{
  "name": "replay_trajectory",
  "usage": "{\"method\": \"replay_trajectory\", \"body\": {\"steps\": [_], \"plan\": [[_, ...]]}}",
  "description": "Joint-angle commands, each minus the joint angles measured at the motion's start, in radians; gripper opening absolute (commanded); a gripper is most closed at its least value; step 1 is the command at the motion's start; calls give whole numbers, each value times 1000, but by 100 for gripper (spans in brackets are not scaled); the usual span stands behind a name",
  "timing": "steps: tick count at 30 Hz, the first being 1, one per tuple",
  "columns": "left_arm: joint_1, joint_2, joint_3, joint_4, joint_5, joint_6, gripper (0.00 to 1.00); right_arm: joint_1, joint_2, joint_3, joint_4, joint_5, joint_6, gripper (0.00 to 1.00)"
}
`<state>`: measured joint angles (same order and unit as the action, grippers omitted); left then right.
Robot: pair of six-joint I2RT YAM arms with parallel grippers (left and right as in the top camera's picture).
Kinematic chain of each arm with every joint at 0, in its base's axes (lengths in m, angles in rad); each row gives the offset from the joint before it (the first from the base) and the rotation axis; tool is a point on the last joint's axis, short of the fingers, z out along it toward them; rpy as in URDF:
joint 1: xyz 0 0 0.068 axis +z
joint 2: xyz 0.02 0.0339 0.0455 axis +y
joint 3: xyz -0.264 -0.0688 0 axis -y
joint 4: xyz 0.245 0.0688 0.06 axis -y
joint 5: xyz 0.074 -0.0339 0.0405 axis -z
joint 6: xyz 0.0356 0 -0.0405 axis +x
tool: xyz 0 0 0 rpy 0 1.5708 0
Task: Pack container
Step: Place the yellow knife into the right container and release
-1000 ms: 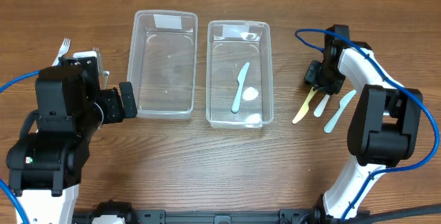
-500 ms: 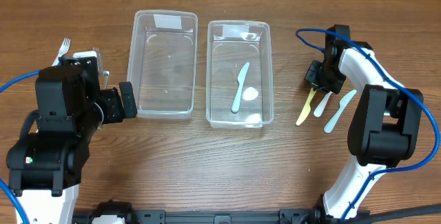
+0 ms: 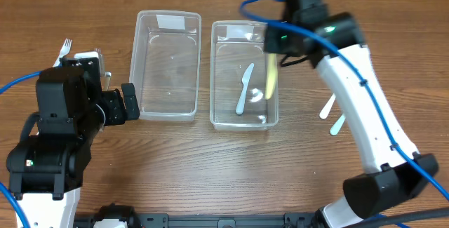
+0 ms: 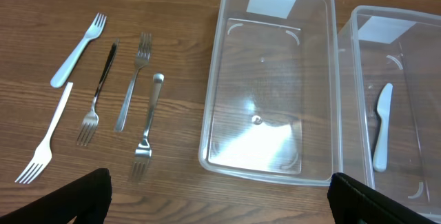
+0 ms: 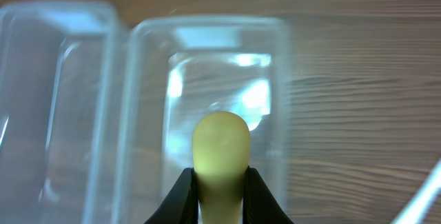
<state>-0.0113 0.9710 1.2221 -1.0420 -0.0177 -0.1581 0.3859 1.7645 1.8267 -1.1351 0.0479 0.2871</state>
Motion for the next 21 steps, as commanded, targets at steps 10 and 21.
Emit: {"method": "replay_trajectory", "body": {"steps": [10, 21], "plan": [[5, 0, 26, -1, 19, 4, 100, 79, 350, -57, 7, -35, 26, 33], [5, 0, 26, -1, 18, 5, 100, -65, 42, 219, -140, 56, 102, 71]]}}
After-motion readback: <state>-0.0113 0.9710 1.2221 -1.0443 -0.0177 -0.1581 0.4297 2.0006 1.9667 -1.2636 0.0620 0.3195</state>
